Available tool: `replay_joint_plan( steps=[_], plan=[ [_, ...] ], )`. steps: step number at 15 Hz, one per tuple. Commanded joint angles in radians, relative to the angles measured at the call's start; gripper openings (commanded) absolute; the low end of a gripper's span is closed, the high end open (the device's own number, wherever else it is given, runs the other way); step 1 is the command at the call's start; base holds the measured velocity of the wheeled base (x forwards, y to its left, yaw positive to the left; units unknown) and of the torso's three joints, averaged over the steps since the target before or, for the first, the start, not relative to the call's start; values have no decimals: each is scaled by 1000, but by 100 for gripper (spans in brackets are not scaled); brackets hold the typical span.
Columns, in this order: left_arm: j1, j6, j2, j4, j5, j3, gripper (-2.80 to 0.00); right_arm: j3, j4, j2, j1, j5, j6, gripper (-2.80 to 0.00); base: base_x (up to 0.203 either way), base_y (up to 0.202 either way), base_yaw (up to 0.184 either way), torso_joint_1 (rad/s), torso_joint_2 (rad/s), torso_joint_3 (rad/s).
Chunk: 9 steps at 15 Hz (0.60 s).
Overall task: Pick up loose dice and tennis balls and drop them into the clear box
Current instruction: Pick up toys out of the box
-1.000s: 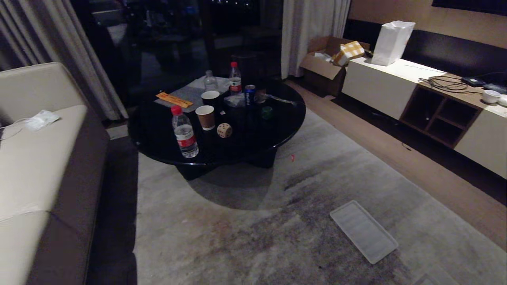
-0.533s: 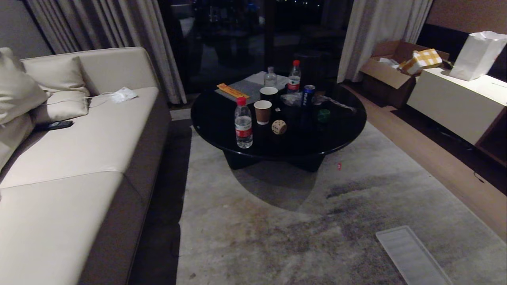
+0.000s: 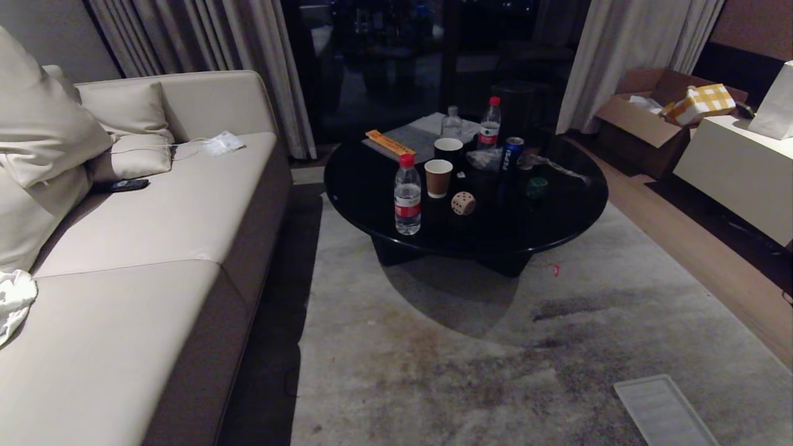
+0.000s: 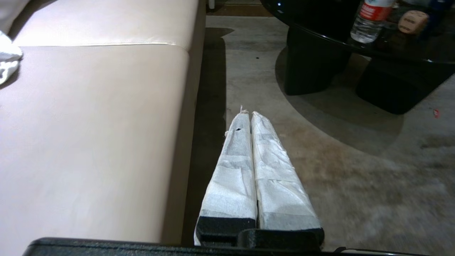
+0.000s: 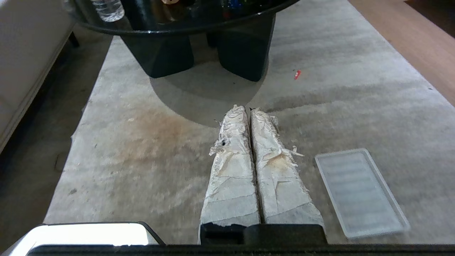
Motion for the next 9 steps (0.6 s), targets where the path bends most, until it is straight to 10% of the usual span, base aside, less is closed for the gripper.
replay_joint_plan(
  steps=[1, 9],
  plan=[
    [0, -1, 2, 0, 0, 2, -280, 0, 0, 2, 0, 0, 0, -280, 182, 0, -2, 1, 5, 2],
    [0, -1, 2, 0, 0, 2, -280, 0, 0, 2, 2, 0, 0, -280, 183, 0, 0, 2, 2, 0]
  ],
)
